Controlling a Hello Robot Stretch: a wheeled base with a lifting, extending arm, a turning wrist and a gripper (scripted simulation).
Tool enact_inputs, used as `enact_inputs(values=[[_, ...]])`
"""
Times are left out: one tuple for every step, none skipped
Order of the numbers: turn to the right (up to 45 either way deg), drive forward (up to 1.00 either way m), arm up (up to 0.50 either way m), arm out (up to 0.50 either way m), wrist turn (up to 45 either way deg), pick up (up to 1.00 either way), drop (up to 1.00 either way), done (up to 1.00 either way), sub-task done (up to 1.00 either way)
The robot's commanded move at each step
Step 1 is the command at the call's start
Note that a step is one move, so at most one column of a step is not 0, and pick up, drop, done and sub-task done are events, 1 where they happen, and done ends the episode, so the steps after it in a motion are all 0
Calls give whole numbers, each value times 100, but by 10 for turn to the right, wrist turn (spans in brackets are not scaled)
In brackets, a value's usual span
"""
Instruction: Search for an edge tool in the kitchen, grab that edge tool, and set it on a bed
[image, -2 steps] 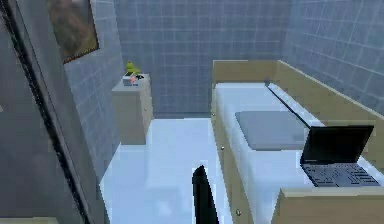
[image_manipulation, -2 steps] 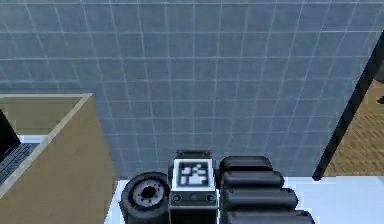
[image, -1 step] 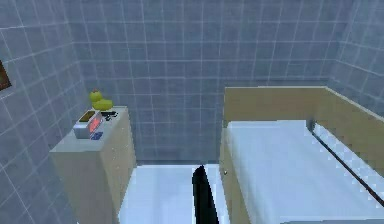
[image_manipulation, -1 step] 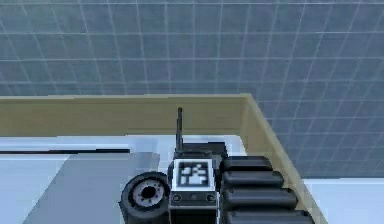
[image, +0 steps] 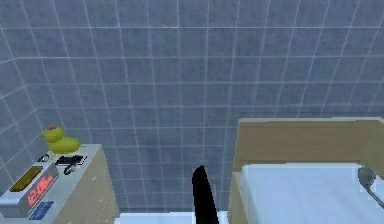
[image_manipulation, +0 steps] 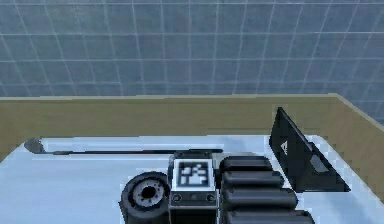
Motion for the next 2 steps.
enact_inputs(values=[[-60, 0, 0, 0, 0, 0, 0, 0, 0], [0, 0, 0, 48, 0, 0, 0, 0, 0]])
